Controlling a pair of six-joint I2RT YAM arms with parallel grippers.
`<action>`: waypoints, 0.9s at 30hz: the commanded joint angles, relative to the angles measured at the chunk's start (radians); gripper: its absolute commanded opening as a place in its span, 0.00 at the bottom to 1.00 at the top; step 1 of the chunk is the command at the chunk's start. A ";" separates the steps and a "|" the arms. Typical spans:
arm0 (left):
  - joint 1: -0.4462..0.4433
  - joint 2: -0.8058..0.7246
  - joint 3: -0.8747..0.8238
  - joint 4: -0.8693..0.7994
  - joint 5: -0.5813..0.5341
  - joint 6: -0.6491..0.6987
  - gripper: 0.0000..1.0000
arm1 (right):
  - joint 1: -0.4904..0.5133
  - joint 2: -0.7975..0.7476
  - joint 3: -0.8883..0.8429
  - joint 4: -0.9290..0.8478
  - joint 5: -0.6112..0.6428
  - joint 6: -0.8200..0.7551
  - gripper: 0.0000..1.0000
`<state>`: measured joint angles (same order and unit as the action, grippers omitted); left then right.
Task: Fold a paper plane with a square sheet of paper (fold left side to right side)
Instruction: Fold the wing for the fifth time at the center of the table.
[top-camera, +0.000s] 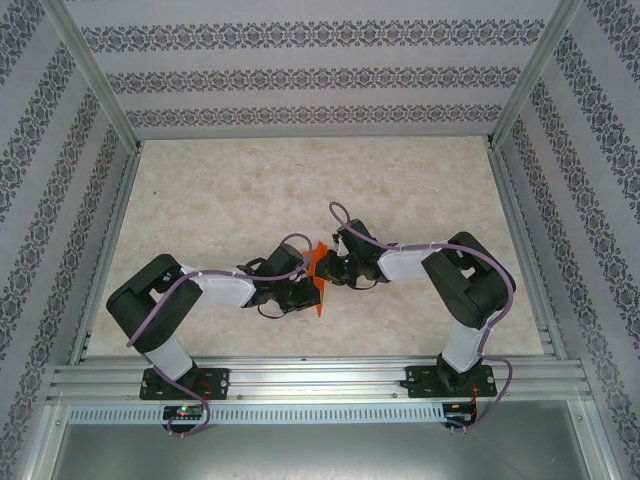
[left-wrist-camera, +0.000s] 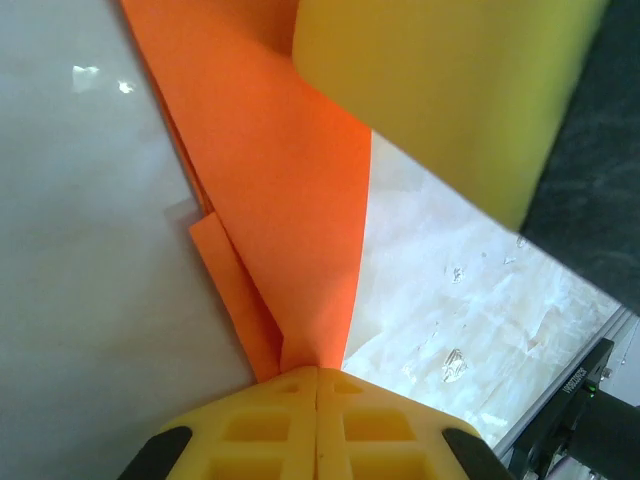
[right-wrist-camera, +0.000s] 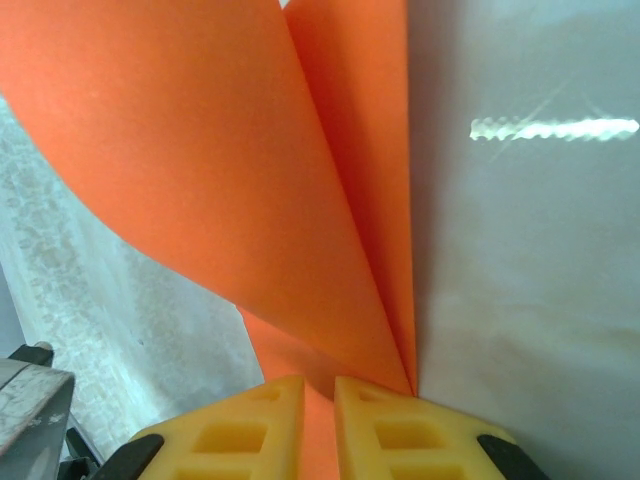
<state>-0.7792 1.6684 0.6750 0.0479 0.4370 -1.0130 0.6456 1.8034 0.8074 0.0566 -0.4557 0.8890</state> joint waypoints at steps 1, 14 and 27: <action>-0.003 0.029 -0.016 -0.019 -0.027 0.027 0.08 | -0.002 0.060 -0.009 -0.065 0.097 -0.025 0.18; -0.019 0.051 -0.013 -0.162 -0.119 0.055 0.05 | -0.020 0.046 0.020 -0.061 0.124 -0.036 0.17; -0.051 0.076 0.045 -0.296 -0.203 0.094 0.04 | -0.040 0.042 0.092 -0.146 0.173 -0.084 0.17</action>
<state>-0.8150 1.6855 0.7452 -0.0547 0.3439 -0.9596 0.6338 1.8118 0.8665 -0.0364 -0.4255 0.8532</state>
